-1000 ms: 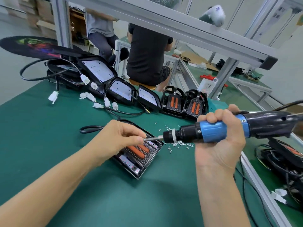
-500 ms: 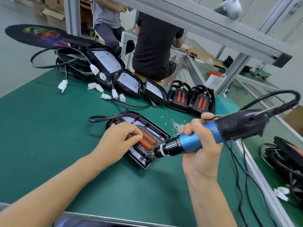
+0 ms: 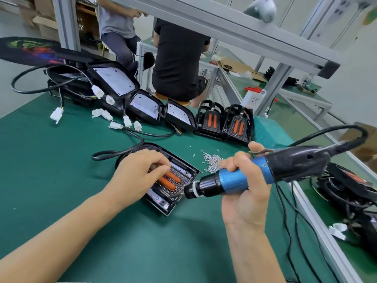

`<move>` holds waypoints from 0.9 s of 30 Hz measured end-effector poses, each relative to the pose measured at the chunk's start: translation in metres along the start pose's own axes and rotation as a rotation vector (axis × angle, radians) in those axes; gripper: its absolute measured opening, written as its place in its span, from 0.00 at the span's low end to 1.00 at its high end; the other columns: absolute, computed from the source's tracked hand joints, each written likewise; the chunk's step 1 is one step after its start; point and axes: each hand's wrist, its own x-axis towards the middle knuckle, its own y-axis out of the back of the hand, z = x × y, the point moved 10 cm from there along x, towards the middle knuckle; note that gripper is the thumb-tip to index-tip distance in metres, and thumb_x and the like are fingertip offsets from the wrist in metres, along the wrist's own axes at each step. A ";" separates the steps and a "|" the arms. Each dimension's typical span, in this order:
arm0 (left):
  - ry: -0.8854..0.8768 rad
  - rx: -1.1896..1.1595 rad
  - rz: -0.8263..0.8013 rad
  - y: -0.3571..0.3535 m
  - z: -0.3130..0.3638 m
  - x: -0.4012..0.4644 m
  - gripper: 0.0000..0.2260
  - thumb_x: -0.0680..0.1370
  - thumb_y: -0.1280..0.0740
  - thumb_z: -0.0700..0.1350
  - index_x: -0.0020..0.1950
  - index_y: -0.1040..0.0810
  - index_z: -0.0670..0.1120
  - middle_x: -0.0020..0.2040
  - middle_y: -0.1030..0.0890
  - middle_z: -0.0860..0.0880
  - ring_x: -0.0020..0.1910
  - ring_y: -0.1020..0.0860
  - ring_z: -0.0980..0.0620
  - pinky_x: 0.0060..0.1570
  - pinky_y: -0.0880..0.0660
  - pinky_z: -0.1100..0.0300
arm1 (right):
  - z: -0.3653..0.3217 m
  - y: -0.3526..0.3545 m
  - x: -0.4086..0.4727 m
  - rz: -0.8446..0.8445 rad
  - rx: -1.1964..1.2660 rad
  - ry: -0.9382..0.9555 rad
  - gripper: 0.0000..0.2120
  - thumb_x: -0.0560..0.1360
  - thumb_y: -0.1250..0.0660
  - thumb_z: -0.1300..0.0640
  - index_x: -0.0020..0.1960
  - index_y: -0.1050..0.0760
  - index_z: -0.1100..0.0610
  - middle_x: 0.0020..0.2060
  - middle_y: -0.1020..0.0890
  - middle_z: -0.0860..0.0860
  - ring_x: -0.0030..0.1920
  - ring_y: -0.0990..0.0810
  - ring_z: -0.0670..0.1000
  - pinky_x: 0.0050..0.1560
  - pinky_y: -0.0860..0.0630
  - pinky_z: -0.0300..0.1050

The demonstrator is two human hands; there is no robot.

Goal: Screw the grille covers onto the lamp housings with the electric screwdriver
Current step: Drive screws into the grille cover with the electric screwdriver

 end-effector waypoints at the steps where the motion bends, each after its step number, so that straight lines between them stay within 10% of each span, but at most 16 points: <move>1: 0.003 -0.040 -0.004 -0.001 0.005 0.005 0.08 0.75 0.31 0.41 0.39 0.21 0.54 0.39 0.21 0.55 0.39 0.22 0.60 0.40 0.29 0.69 | -0.005 0.009 0.003 0.036 0.034 0.007 0.14 0.69 0.37 0.66 0.52 0.30 0.54 0.30 0.28 0.48 0.30 0.27 0.48 0.39 0.26 0.40; 19: 0.141 0.433 -0.536 -0.141 0.010 0.115 0.05 0.74 0.30 0.40 0.39 0.18 0.49 0.47 0.16 0.53 0.52 0.23 0.49 0.64 0.38 0.50 | -0.022 0.084 0.057 0.357 -0.043 0.173 0.14 0.66 0.31 0.65 0.49 0.28 0.54 0.32 0.25 0.51 0.31 0.24 0.48 0.37 0.25 0.38; 27: 0.070 0.583 -0.596 -0.156 0.009 0.113 0.05 0.69 0.26 0.40 0.43 0.15 0.48 0.42 0.16 0.52 0.45 0.24 0.51 0.53 0.40 0.52 | -0.005 0.091 0.062 0.370 -0.085 0.147 0.14 0.66 0.31 0.65 0.49 0.26 0.53 0.33 0.26 0.53 0.31 0.24 0.48 0.38 0.25 0.38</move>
